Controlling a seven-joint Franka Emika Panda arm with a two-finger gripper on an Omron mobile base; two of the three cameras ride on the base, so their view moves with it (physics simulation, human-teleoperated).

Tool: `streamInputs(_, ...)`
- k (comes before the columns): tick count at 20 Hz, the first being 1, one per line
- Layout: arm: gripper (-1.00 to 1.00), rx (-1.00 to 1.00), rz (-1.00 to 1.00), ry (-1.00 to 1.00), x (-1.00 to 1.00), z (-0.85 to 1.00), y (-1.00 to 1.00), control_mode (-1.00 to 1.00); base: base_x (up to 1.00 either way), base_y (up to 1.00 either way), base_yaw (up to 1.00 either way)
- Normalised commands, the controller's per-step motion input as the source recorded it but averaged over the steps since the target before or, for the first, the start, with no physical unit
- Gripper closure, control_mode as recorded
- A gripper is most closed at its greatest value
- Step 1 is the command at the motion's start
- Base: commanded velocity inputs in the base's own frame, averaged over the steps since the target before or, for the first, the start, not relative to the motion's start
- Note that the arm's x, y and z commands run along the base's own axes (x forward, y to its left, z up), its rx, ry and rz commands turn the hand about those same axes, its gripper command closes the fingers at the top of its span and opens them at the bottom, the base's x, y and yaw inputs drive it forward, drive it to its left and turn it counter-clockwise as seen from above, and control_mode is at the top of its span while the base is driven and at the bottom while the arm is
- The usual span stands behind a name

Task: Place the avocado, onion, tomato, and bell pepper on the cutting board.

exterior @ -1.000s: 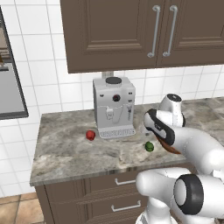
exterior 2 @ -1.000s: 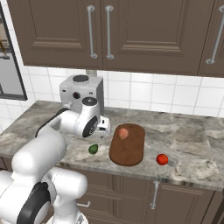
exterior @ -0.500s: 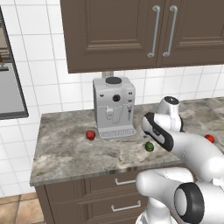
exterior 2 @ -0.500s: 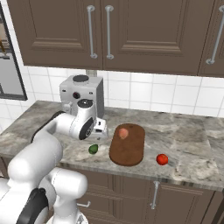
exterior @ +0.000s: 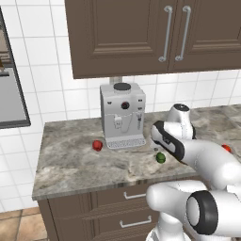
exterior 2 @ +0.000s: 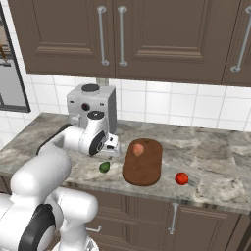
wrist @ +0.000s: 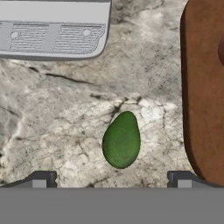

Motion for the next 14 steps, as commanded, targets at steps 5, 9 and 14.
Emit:
streamInputs(5,-1.0,0.0,-0.02,0.06,0.0,-0.35,0.0,-1.0,0.0,0.0,0.0)
streamInputs(9,-1.0,0.0,-0.01,0.01,0.0,-0.25,0.0,-1.0,0.0,0.0,0.0)
streamInputs(14,-1.0,0.0,-0.01,0.0,0.0,-0.2,0.0,-1.0,0.0,0.0,0.0)
